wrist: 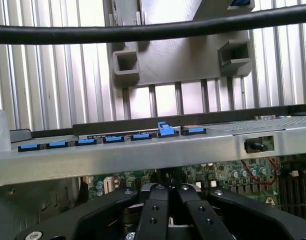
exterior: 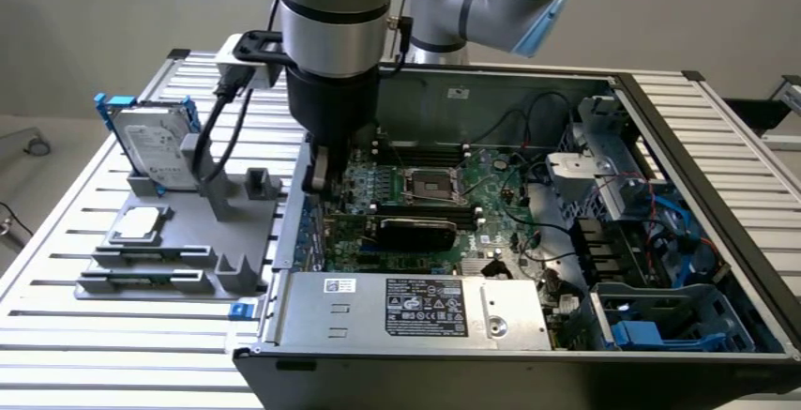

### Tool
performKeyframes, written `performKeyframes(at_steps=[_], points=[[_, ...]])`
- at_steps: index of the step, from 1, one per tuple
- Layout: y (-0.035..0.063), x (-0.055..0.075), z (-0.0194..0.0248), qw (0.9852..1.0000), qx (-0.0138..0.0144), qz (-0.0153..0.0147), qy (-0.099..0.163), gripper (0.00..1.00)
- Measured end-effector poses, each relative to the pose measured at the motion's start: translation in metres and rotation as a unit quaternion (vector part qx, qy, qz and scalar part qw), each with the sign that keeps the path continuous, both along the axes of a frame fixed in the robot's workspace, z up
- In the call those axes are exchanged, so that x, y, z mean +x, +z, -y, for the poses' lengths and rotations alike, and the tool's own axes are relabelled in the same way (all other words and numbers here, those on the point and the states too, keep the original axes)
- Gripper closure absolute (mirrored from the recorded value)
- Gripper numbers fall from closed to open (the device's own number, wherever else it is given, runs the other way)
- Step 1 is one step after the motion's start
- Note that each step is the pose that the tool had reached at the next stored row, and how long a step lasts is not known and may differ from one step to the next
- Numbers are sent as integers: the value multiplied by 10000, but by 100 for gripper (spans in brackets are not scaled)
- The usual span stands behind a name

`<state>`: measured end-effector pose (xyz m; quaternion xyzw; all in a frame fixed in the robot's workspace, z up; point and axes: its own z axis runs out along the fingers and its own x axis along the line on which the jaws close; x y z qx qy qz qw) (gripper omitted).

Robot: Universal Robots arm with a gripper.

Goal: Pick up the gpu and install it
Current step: 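Insert the gpu into the slot, then press down on the gpu until it lock into place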

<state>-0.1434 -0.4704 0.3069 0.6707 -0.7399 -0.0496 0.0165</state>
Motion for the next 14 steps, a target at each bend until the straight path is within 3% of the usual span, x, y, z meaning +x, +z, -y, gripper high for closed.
performKeyframes(at_steps=[2,8,14], points=[[5,0,-1,10000,-19,1,-17,89],[6,0,1,9999,-119,0,-72,89],[6,-5,4,9997,-169,-1,-171,89]])
